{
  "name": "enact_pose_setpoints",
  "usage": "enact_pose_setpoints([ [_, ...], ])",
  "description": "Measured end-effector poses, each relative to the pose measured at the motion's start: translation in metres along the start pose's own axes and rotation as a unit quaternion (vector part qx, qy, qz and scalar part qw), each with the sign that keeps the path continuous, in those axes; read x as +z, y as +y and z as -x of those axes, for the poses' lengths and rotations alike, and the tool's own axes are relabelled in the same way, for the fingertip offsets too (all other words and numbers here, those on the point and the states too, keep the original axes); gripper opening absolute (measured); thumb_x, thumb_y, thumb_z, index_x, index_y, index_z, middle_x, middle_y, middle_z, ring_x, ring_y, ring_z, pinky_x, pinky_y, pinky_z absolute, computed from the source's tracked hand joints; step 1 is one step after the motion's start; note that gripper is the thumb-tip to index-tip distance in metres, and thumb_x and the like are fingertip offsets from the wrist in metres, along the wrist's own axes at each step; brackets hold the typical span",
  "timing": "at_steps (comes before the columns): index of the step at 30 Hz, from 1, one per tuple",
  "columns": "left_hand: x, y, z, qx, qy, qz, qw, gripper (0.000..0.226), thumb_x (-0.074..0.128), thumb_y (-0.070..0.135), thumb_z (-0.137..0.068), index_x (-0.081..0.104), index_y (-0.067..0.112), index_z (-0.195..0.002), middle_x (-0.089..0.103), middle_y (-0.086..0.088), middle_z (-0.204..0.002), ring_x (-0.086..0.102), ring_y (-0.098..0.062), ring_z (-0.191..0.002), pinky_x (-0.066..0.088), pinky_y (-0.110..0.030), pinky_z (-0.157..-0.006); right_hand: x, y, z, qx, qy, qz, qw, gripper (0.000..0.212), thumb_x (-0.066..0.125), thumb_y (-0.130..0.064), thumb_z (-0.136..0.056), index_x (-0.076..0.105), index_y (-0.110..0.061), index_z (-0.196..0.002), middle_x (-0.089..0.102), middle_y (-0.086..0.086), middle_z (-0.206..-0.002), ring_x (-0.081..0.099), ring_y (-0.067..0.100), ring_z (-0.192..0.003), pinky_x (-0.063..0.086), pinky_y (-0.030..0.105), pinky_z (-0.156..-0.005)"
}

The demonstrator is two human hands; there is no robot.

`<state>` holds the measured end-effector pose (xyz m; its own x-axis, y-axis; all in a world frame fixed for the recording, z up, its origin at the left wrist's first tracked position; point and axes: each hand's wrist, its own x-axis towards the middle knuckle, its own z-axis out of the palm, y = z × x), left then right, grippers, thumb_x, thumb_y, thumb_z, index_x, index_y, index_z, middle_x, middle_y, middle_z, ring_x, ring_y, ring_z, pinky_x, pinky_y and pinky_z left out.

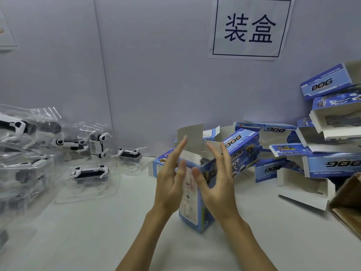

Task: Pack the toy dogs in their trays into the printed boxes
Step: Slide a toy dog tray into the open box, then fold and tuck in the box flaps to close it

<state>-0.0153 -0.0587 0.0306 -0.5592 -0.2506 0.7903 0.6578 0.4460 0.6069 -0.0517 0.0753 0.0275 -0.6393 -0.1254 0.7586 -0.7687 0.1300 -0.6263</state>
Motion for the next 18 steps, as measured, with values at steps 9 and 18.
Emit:
enact_pose_setpoints([
  [9,0.003,0.001,-0.008,-0.251,-0.043,0.113,0.960,0.084,0.077,0.054,-0.079,0.035,0.044,-0.152,0.065,0.015,-0.135,0.066,-0.008,-0.121,0.059,-0.022,-0.085,-0.031,0.005,-0.013,0.117,0.010,-0.302,0.946,0.031,0.057,-0.041,-0.100,0.060,-0.028,-0.128,0.071,0.009,-0.125,0.074,0.029,-0.092,0.060,0.034,-0.066],
  [18,0.000,-0.003,-0.004,-0.290,-0.100,0.191,0.932,0.070,0.080,0.047,-0.087,0.040,0.045,-0.144,0.071,0.004,-0.129,0.072,-0.023,-0.116,0.061,-0.050,-0.094,-0.023,0.010,-0.015,0.048,0.066,-0.140,0.987,0.021,0.046,-0.038,-0.111,0.059,-0.045,-0.127,0.062,-0.002,-0.133,0.065,0.020,-0.122,0.057,0.048,-0.099],
])
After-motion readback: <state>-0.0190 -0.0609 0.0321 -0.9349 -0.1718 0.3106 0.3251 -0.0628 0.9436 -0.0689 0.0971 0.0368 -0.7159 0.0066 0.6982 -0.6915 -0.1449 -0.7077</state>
